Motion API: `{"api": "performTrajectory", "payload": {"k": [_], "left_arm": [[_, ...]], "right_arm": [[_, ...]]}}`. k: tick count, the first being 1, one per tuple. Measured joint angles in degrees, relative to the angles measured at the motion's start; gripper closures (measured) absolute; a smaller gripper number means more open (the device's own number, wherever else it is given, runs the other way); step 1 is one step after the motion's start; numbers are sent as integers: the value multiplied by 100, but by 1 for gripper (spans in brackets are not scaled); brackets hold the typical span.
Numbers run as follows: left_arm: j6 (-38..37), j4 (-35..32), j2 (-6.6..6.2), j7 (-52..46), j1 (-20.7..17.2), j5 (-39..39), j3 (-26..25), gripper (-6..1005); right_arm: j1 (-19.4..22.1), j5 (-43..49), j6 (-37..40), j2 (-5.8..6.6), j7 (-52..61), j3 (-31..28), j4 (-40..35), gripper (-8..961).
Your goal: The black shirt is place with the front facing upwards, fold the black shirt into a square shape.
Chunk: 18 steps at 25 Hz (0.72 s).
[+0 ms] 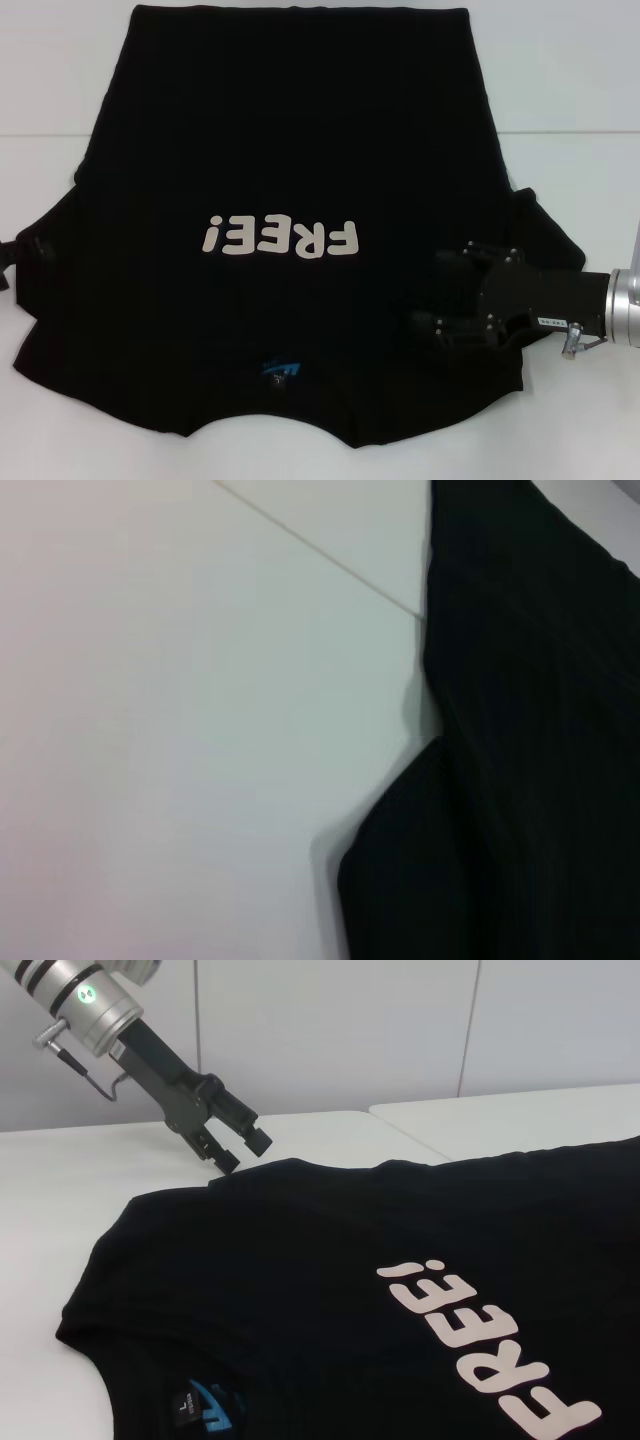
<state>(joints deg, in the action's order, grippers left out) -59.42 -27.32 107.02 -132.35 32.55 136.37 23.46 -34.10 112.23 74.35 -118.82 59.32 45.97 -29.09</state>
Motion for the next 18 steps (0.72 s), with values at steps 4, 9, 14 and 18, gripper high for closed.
{"api": "performTrajectory", "payload": {"k": [4,9,14,18], "left_arm": [[7,20,40,4,4,3,0,51],[-20,80,48,-25,37,2,-5,52],[-43,86,55,-40,45,3,-3,52],[-46,93,55,-82,45,2,-1,52]], "right_arm": [[-7,0,0,0,0,0,0,38],[-5,0,15,-7,19,0,-21,38],[-3,0,54,-9,80,0,-33,38],[6,0,83,-9,82,0,-42,39]]}}
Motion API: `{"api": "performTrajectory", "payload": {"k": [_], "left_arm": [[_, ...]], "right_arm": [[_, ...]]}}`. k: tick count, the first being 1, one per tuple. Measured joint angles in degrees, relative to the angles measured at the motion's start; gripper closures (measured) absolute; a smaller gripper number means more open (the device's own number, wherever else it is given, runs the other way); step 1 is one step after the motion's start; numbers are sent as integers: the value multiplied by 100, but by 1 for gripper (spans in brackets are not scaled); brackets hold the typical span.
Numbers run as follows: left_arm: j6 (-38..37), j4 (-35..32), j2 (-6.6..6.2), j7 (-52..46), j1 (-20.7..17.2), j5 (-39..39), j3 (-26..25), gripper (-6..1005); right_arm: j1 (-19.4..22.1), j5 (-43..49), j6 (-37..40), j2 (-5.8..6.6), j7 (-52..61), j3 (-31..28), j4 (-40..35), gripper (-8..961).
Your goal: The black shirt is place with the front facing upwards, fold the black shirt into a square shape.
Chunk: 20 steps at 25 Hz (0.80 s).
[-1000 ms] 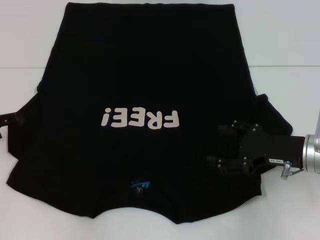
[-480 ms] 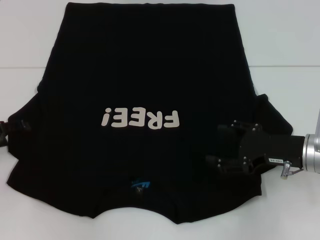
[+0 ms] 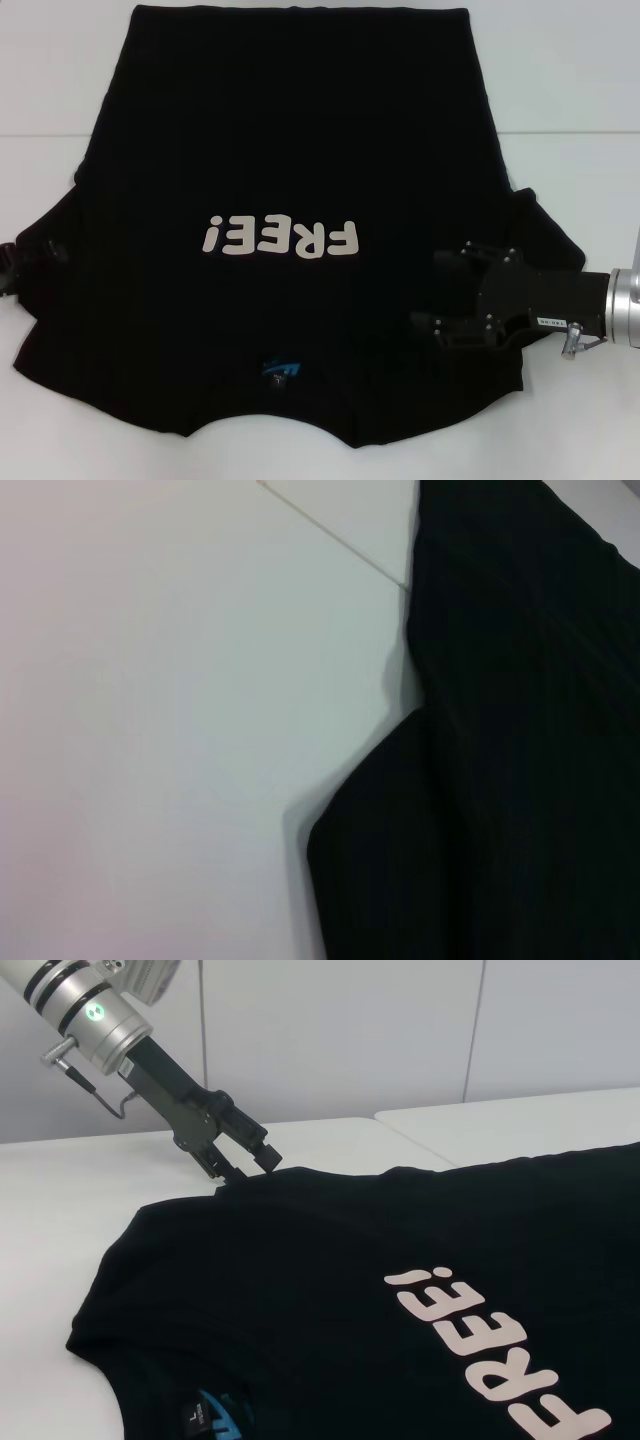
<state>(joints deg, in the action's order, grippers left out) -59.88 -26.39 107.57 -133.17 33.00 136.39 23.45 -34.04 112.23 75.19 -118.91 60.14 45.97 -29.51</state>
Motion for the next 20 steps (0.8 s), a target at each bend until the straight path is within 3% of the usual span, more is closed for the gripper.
{"api": "performTrajectory", "payload": {"k": [8,14,20], "left_arm": [[-67,85,-18,-17,48,12,11,51],[-13,32,-13,-93,64,21,13,184],[93,31,-7,-91,66,22,69,381]], "right_arm": [[3,0,13,0,0,0,-8,39],[13,0,53,0,-1,0,-67,38],[13,0,68,0,-3,0,-76,38]]}}
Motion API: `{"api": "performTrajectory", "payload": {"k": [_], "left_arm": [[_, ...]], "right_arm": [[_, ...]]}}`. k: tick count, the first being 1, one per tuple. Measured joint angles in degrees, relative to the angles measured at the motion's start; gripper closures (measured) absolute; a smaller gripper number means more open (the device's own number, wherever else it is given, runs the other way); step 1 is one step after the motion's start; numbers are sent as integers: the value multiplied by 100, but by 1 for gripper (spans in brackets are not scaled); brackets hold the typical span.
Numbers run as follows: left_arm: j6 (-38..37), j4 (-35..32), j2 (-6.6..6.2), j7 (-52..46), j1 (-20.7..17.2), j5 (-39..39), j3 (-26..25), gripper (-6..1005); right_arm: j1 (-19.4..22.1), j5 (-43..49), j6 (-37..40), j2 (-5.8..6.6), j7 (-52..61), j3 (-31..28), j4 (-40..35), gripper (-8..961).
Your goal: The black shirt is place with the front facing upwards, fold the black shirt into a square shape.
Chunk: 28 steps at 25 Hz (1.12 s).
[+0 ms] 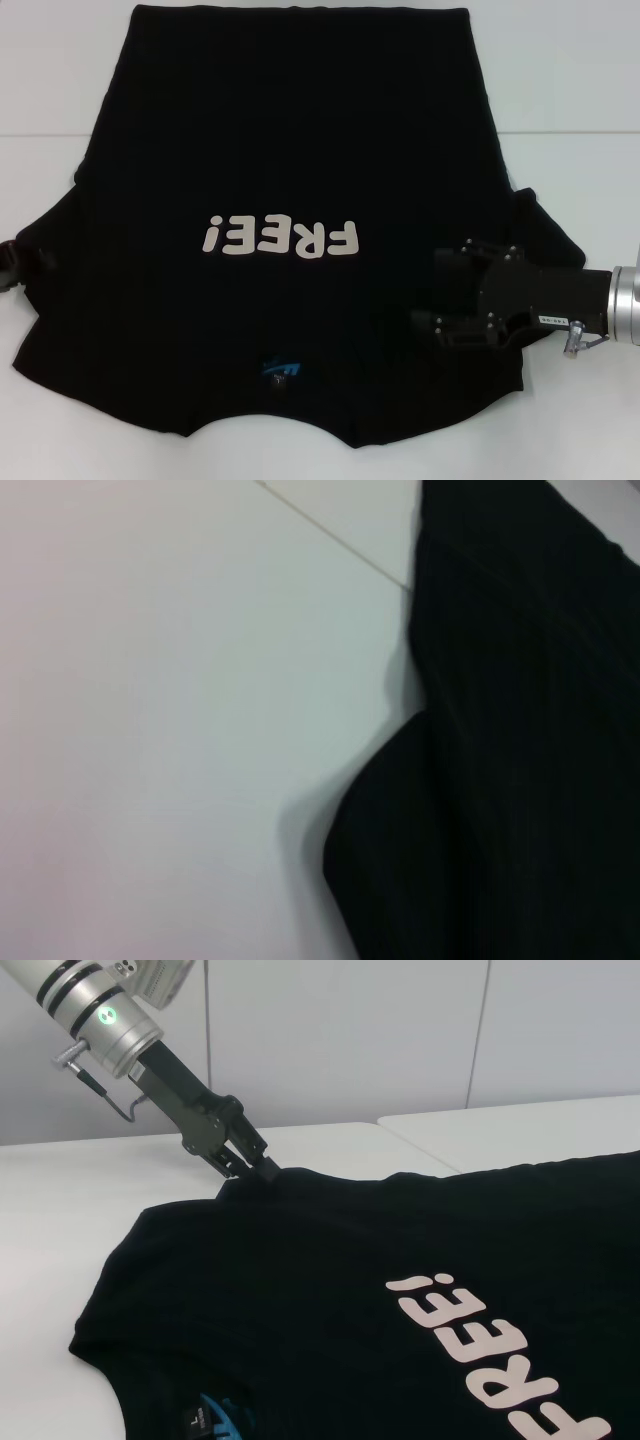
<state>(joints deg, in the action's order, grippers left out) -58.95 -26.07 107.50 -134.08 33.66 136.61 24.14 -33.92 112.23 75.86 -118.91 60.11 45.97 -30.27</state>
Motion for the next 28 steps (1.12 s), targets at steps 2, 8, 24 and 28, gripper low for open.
{"api": "performTrajectory", "payload": {"k": [2,8,24,28], "left_arm": [[79,11,3,-1,0,2,101,626],[198,-3,36,-4,-1,2,164,750],[273,-338,64,-15,-99,-46,23,992],[254,-493,24,-64,-149,-47,-102,986]], "right_arm": [[-1,0,6,0,0,0,0,39],[-1,0,28,0,0,0,0,39],[1,0,27,1,0,0,3,38],[4,0,25,8,0,-11,3,38]]}}
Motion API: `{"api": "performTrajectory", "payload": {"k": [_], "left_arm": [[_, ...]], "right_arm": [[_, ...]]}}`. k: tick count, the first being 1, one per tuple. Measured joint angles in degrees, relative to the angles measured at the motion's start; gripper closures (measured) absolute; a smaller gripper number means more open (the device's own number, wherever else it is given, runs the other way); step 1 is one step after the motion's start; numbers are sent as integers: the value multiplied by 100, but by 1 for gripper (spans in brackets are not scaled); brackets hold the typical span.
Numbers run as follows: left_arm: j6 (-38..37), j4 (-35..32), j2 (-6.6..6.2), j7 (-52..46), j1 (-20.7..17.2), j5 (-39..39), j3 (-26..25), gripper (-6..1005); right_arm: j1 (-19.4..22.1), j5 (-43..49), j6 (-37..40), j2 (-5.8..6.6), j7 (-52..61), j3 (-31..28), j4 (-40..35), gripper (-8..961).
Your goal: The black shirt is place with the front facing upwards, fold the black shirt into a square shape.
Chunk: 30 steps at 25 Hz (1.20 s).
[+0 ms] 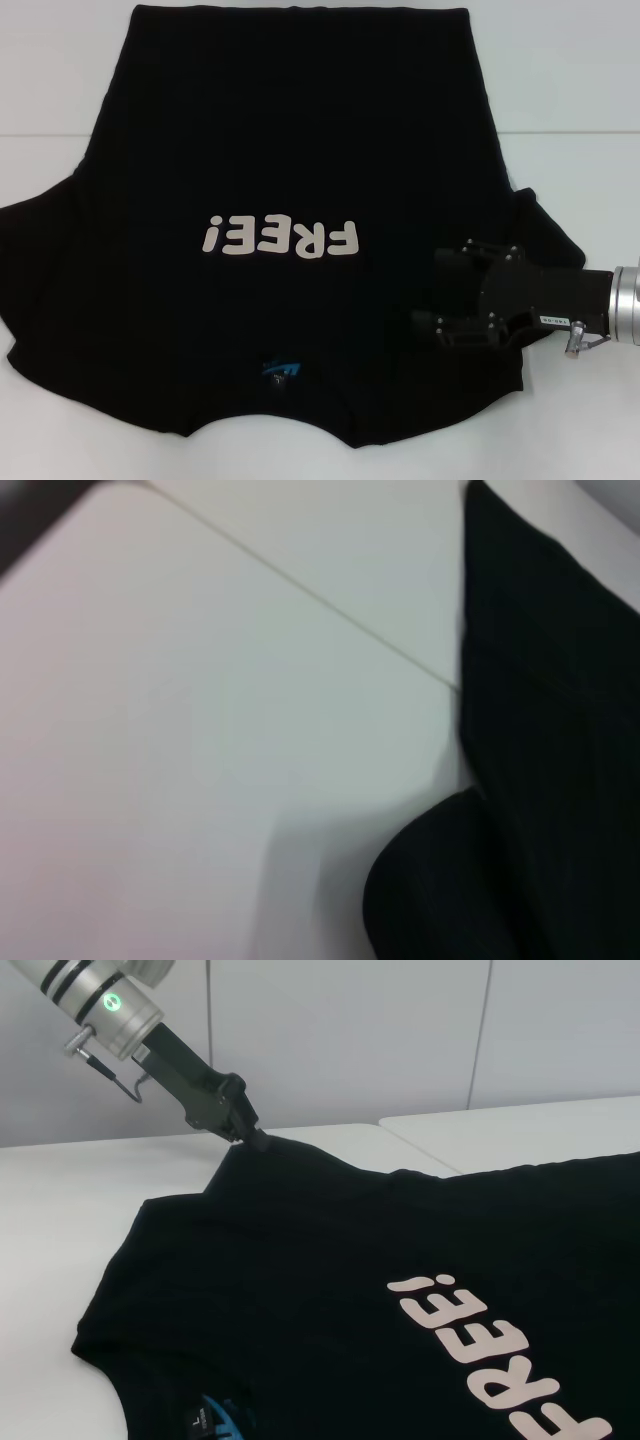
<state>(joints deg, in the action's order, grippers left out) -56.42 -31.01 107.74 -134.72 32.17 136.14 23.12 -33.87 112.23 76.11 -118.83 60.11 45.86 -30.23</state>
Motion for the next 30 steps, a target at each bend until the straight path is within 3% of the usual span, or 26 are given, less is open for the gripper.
{"api": "performTrajectory", "payload": {"k": [14,22,26,30], "left_arm": [[17,-201,18,-89,-128,-2,-93,967],[-34,-219,119,-44,-215,-24,-266,955],[-189,-529,304,253,-198,-176,-255,950],[-670,-1293,641,874,-106,-379,-128,944]], "right_arm": [[6,0,-6,0,0,-31,-16,38],[13,0,-18,-1,0,-25,-60,38],[15,0,-25,-11,0,-6,-70,38],[45,1,-22,-22,0,2,-71,38]]}}
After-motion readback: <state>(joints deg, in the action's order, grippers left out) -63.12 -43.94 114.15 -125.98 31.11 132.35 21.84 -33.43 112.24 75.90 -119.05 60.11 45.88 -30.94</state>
